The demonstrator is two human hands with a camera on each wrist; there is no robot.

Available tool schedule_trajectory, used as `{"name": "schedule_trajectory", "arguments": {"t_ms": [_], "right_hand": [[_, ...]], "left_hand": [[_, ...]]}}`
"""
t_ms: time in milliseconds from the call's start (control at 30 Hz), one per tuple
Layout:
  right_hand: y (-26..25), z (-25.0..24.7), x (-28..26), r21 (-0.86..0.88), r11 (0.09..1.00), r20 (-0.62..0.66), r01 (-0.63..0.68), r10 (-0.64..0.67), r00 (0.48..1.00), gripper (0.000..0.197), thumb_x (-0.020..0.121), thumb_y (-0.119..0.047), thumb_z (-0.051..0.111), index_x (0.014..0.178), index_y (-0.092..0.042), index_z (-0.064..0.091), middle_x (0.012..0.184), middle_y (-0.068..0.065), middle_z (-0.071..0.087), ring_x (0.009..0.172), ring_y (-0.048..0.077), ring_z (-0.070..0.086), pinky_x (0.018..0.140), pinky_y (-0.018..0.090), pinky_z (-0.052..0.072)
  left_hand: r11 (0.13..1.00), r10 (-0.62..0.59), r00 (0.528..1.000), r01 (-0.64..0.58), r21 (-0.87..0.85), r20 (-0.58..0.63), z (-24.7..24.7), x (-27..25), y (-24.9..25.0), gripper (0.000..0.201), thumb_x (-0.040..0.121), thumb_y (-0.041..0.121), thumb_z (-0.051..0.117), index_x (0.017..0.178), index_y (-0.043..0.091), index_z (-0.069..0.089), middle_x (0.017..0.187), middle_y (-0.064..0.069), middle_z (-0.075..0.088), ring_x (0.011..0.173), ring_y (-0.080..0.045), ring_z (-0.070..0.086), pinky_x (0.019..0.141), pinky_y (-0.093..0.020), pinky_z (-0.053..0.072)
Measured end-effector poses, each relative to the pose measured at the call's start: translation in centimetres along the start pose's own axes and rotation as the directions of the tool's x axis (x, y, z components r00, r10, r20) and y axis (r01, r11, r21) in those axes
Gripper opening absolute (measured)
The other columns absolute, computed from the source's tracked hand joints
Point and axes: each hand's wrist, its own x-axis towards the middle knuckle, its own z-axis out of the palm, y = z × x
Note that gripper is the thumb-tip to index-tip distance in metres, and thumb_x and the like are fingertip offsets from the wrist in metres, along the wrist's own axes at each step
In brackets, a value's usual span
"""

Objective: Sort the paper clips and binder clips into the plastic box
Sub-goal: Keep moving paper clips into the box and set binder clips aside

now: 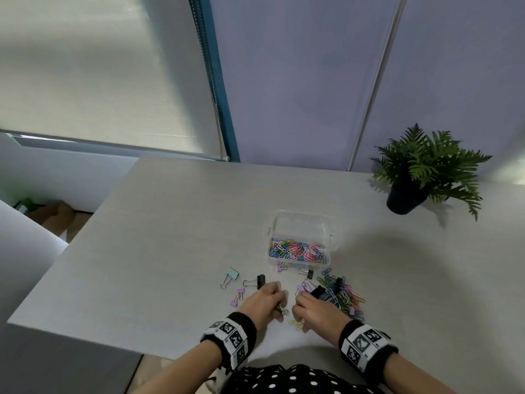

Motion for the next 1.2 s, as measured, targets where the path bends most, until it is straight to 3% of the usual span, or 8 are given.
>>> {"name": "schedule_trajectory", "arguments": {"t_ms": [133,267,400,500,600,733,1000,1200], "right_hand": [[0.4,-0.3,0.1,0.012,0.999,0.012,-0.038,0.038,0.999,0.016,0.072,-0.008,0.067,0.081,-0.006,0.054,0.095,0.01,0.052,0.09,0.012,0.032,0.06,0.032,0.037],[0.4,0.6,-0.4,-0.053,0.999,0.043,0.005,-0.003,0.999,0.054,0.042,-0.019,0.085,0.069,-0.022,0.039,0.069,-0.008,0.053,0.071,0.006,0.035,0.04,0.018,0.035],[0.6,0.8,-0.3,-0.071,0.997,0.07,0.002,0.003,0.998,0.062,0.039,-0.02,0.088,0.07,-0.024,0.035,0.063,-0.011,0.052,0.06,0.005,0.048,0.036,0.014,0.033],[0.4,0.6,-0.3,-0.031,0.999,0.001,0.026,-0.026,1.0,0.048,0.051,-0.011,0.083,0.073,-0.021,0.042,0.066,-0.006,0.055,0.062,0.011,0.052,0.04,0.02,0.039],[0.7,0.0,-0.4,0.172,0.98,-0.026,-0.098,0.104,0.994,0.019,0.079,-0.009,0.064,0.096,-0.012,0.055,0.081,-0.007,0.056,0.079,0.014,0.052,0.064,0.024,0.042],[1.1,-2.3,-0.5,0.601,0.762,-0.071,-0.241,0.351,0.934,0.015,0.079,-0.009,0.066,0.09,-0.018,0.061,0.071,-0.014,0.057,0.064,-0.003,0.053,0.066,0.012,0.043],[4.1,-7.9,1.3,0.992,0.115,-0.048,-0.058,0.746,0.664,0.01,0.082,0.007,0.058,0.083,-0.001,0.062,0.072,0.015,0.063,0.053,0.015,0.064,0.052,0.019,0.054],[6.6,-8.4,4.4,0.977,0.108,0.018,-0.185,0.818,0.574,0.022,0.089,0.006,0.05,0.07,-0.004,0.056,0.072,0.012,0.056,0.046,0.014,0.06,0.045,0.019,0.053]], "left_hand": [[0.973,-0.024,0.999,0.015,0.23,0.039,0.1,0.6,1.4,0.019,0.086,0.004,0.052,0.104,0.007,0.052,0.112,-0.012,0.049,0.102,-0.028,0.053,0.085,-0.044,0.051],[0.923,-0.066,0.996,0.042,0.383,0.051,0.8,0.7,2.7,0.035,0.087,0.006,0.052,0.12,0.003,0.042,0.124,-0.017,0.046,0.117,-0.032,0.044,0.089,-0.044,0.048],[0.914,-0.077,0.996,0.05,0.404,0.052,0.9,0.8,2.8,0.036,0.088,0.007,0.052,0.122,0.003,0.039,0.123,-0.018,0.047,0.115,-0.034,0.047,0.088,-0.044,0.047],[0.924,-0.065,0.996,0.037,0.38,0.061,0.5,0.5,2.7,0.031,0.087,0.006,0.052,0.117,0.003,0.043,0.119,-0.017,0.049,0.109,-0.034,0.052,0.086,-0.044,0.047],[0.967,-0.078,0.994,0.057,0.25,0.076,-0.2,0.5,2.0,0.018,0.086,0.006,0.051,0.104,0.006,0.051,0.11,-0.014,0.053,0.099,-0.034,0.056,0.084,-0.04,0.047],[0.991,-0.126,0.989,0.123,0.047,0.071,-2.8,1.1,1.3,0.02,0.086,0.006,0.051,0.105,0.002,0.059,0.112,-0.016,0.06,0.104,-0.028,0.057,0.086,-0.028,0.041],[0.934,-0.2,0.978,0.171,-0.314,-0.064,-7.5,5.9,2.8,0.02,0.091,0.004,0.051,0.109,-0.001,0.058,0.101,-0.018,0.063,0.073,-0.014,0.057,0.071,-0.014,0.048],[0.94,-0.257,0.964,0.234,-0.248,-0.067,-8.3,10.3,4.0,0.025,0.09,0.004,0.051,0.112,0.001,0.062,0.117,-0.018,0.064,0.104,-0.029,0.061,0.09,-0.029,0.047]]}}
